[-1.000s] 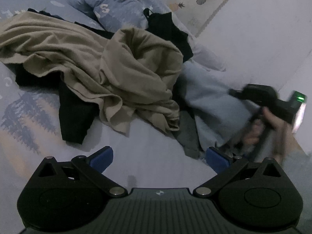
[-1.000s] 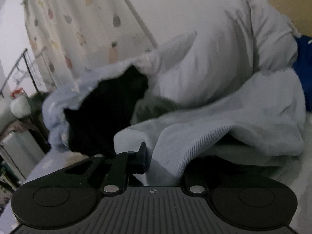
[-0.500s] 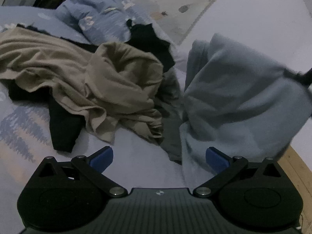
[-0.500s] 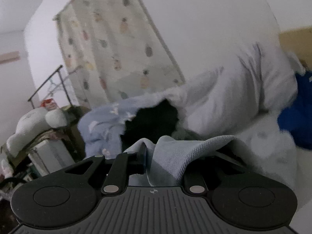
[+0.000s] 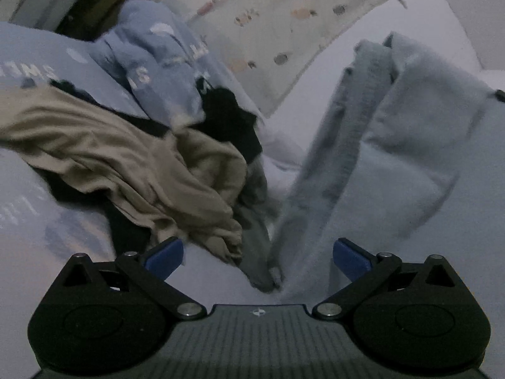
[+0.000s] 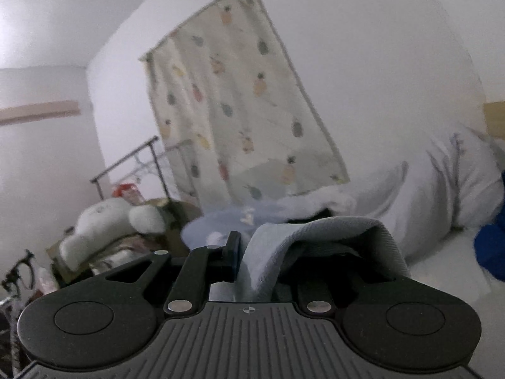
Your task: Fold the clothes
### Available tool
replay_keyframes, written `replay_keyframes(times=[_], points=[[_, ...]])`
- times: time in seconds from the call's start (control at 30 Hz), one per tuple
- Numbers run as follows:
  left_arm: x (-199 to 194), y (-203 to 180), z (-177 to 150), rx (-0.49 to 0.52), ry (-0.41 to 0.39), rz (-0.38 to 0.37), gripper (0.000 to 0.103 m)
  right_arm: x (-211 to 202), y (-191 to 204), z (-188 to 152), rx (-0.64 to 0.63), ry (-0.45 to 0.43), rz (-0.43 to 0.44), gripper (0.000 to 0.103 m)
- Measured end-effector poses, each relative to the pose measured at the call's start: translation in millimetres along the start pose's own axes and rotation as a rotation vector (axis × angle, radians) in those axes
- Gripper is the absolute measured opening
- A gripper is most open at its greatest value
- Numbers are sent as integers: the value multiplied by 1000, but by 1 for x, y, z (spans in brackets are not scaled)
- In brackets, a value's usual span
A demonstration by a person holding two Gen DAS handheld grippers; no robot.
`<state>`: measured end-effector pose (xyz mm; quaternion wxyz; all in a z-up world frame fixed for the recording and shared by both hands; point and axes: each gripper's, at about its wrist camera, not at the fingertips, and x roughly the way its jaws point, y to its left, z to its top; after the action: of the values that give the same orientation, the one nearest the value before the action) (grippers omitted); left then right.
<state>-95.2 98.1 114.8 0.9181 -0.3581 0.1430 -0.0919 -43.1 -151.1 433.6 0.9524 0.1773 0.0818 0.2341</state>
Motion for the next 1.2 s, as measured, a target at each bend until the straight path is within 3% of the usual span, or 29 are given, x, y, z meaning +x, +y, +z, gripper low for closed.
replay_keyframes(times=[0.17,0.33,0.57,0.77,0.93,1.03,1.2], points=[[-35,7,27,-12,-28,21,103,-18,53,18,-16,-50,69,11],[-74,14,69,35,-88,68,103,-7,110,25,-42,-30,151,10],[-141,44,146,-68,-277,146,103,27,203,18,-21,37,269,9],[-208,59,203,-41,-453,266,103,60,266,9,89,22,337,9],[-215,73,228,7,-484,341,103,83,252,-18,224,-38,266,8],[-194,75,221,65,-426,382,103,100,211,-50,279,-1,157,8],[-162,77,205,125,-304,368,103,110,106,-97,378,-5,-81,8]])
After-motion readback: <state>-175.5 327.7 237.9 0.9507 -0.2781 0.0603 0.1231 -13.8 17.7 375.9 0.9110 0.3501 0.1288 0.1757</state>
